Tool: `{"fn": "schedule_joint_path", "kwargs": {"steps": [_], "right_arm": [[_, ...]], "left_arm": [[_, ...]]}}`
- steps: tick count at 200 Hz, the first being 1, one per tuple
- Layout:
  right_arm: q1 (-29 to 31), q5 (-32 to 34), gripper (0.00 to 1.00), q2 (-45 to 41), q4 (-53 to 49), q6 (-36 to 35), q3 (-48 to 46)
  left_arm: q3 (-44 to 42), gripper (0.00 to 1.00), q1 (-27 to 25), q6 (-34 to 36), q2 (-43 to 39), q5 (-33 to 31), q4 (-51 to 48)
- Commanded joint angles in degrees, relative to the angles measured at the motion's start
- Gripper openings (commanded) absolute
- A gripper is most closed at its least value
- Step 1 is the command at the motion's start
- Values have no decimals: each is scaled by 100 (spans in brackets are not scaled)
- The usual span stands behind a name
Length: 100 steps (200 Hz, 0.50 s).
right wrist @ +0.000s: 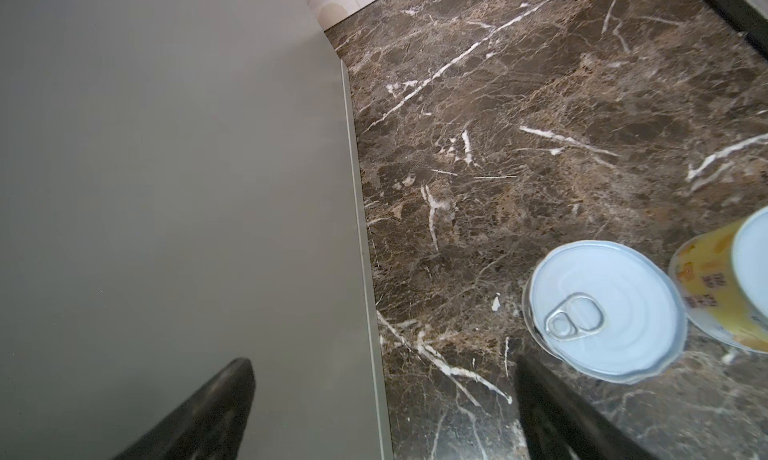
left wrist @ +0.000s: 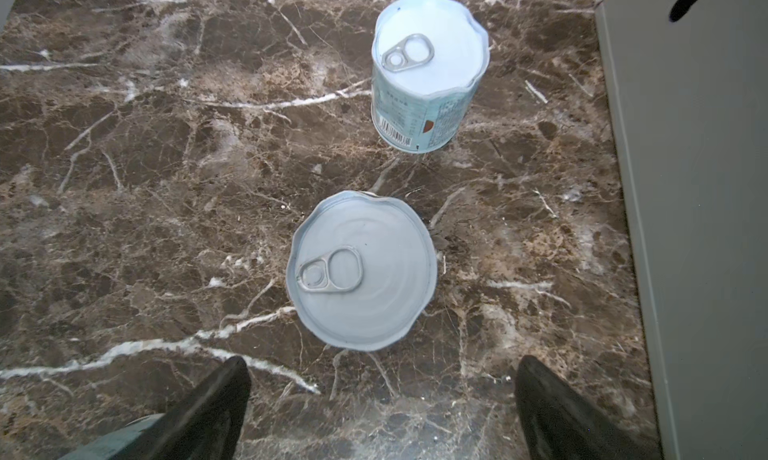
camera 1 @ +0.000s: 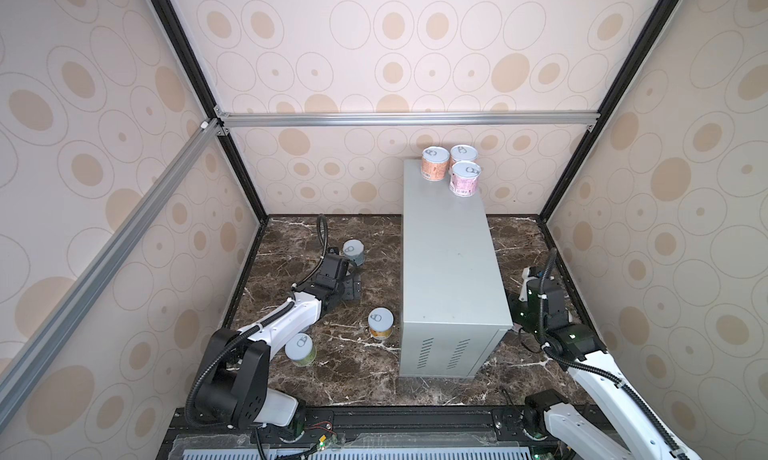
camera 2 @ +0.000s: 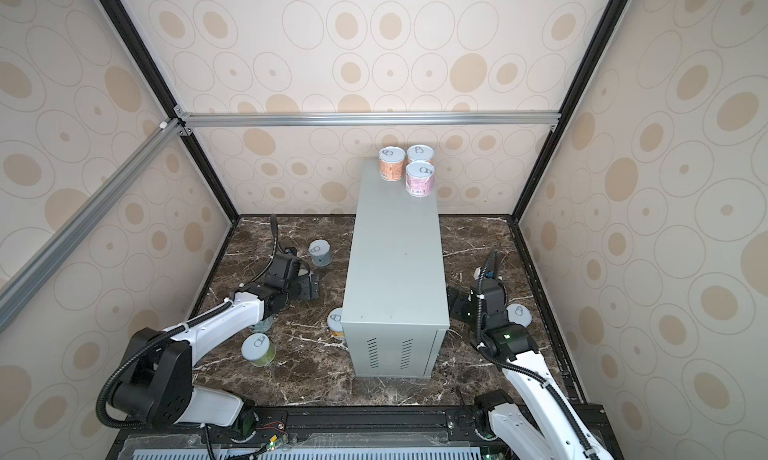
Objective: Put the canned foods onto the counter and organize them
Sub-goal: 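Lower the left gripper onto the green-labelled floor can while the right gripper descends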
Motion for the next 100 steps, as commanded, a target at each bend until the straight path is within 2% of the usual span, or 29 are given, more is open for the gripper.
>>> {"fn": "schedule_joint_path", "kwargs": {"steps": [1, 100], "right_arm": [[-20, -158, 100, 169, 459, 30, -100], [-29, -369, 100, 587, 942, -41, -304]], "left_arm": [[71, 99, 52, -171, 284, -370, 302], [130, 99, 87, -352, 1280, -580, 949]]}}
